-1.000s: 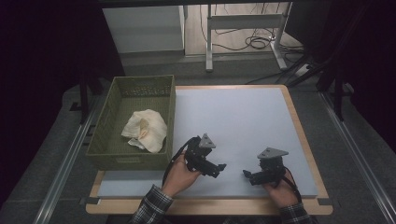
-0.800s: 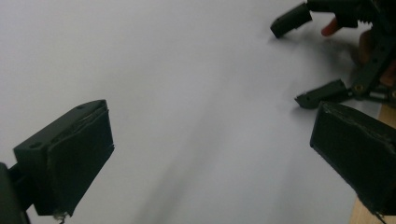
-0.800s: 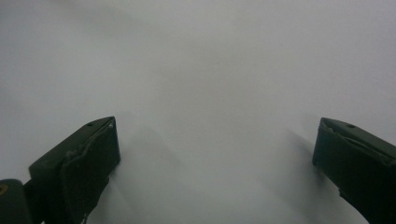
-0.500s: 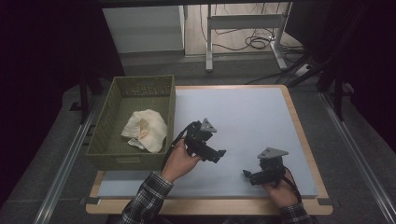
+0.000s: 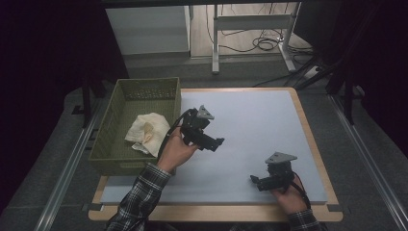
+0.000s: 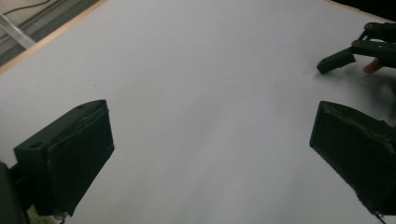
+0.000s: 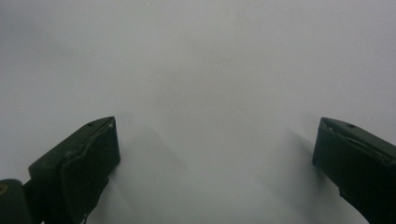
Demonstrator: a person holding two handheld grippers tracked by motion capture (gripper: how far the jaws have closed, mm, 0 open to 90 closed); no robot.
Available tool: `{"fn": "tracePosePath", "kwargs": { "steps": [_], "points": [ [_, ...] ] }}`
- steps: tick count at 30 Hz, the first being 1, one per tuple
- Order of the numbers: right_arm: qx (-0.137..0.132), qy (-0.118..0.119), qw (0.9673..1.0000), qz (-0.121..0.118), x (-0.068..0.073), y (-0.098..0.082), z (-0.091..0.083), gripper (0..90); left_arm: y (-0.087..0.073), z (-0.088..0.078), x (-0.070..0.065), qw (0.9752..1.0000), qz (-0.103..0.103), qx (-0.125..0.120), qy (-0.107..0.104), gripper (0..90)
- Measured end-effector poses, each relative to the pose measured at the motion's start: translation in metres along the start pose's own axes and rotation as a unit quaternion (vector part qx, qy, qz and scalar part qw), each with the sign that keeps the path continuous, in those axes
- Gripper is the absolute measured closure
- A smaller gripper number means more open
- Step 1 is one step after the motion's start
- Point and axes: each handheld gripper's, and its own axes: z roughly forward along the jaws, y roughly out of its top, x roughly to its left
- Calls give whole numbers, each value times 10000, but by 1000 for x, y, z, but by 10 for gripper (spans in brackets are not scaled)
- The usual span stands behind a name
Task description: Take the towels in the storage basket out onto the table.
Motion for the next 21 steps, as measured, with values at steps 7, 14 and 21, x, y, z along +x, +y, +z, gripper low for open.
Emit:
{"fn": "tracePosePath", "kwargs": {
  "steps": [7, 14, 21],
  "points": [
    [-1, 3, 10000, 3, 0, 0, 0, 7, 1, -11, 21, 9997, -103, -13, 230, 0],
    [0, 3, 10000, 2, 0, 0, 0, 7, -2, -24, 41, 9986, -303, -49, 427, 0],
    [-2, 3, 10000, 5, 0, 0, 0, 6, -11, -36, 61, 9965, -452, 26, 697, 0]
  ]
}}
